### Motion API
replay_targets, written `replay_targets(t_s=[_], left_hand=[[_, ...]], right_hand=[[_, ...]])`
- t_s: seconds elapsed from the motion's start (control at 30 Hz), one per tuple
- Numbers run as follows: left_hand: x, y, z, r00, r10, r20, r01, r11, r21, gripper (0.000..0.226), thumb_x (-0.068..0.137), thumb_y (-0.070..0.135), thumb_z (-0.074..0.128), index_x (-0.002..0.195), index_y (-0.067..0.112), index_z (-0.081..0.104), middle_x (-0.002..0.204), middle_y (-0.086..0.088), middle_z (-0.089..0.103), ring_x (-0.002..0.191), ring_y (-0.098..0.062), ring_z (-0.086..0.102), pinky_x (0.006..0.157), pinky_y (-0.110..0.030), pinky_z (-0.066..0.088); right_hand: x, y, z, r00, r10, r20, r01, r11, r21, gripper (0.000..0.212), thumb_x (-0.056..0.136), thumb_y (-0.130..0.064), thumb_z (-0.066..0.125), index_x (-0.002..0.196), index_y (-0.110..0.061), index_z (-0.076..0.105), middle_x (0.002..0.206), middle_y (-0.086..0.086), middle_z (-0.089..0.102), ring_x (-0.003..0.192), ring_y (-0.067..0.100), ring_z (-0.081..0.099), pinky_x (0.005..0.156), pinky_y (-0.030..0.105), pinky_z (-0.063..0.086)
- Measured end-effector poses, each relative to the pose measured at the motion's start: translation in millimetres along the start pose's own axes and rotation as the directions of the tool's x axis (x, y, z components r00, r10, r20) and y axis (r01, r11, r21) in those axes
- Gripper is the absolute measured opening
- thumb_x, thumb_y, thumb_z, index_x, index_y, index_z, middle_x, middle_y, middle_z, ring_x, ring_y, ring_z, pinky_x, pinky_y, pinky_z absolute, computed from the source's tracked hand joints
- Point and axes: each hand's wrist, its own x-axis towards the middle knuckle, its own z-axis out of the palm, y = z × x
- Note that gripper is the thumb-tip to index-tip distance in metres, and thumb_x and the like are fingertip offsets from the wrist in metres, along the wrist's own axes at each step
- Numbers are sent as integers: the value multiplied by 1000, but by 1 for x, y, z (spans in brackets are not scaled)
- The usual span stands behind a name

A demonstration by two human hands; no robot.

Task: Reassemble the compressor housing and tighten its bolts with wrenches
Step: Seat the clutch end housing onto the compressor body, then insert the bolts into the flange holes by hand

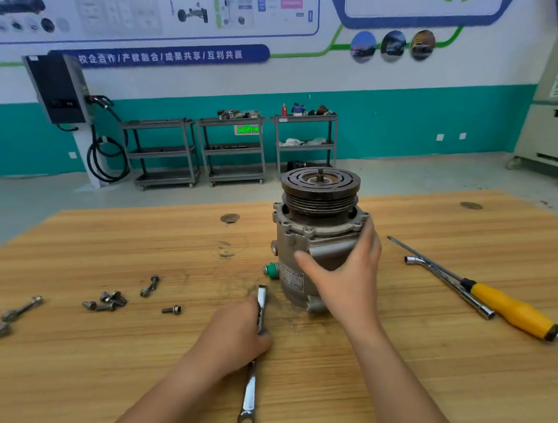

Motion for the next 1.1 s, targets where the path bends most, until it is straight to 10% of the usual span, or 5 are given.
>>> replay_targets(t_s=[0.33, 0.43, 0.67, 0.93, 1.1], left_hand=[[39, -42, -23, 979, -131, -158, 163, 965, 207, 36, 91, 39, 52, 117, 15, 54, 111, -5, 60, 95, -22, 59, 69, -27, 43], [54, -24, -30, 867, -33, -497, -78, 976, -201, 30, 95, 34, 47, 114, 16, 61, 107, 0, 60, 85, -13, 56, 65, -21, 39], [73, 52, -42, 944, -229, -238, -161, 311, -937, 39, 100, 36, 27, 83, 31, 63, 80, 22, 66, 80, 10, 59, 68, -22, 43], [58, 54, -35, 921, -263, -287, -231, 225, -947, 25, 100, 24, 37, 111, 28, 59, 115, 9, 58, 101, -1, 54, 83, -24, 46], [33, 22, -37, 904, -65, -422, -342, 480, -808, 31, 94, 15, 50, 99, 45, 50, 109, 18, 54, 99, 6, 52, 71, -6, 42]], right_hand=[[1, 3, 1, 994, -22, -111, 17, 999, -51, 112, 63, -45, 80, 150, -18, 14, 152, -2, 25, 137, 14, 27, 96, 21, 25], [4, 7, -2, 995, -12, -103, 12, 1000, 2, 118, 61, -43, 81, 151, -21, 8, 153, -3, 26, 139, 14, 25, 99, 21, 23], [13, 16, -12, 998, 5, -62, 2, 995, 104, 117, 58, -31, 86, 150, -18, 15, 152, -3, 29, 139, 10, 26, 110, 25, 25], [12, 17, -20, 999, 41, 6, -41, 980, 197, 118, 55, -31, 86, 150, -25, 16, 151, -3, 31, 137, 17, 31, 112, 40, 32], [21, 18, -44, 960, 37, 279, -130, 938, 322, 131, 37, -43, 83, 149, -29, 17, 151, -3, 31, 134, 18, 35, 110, 45, 33]])
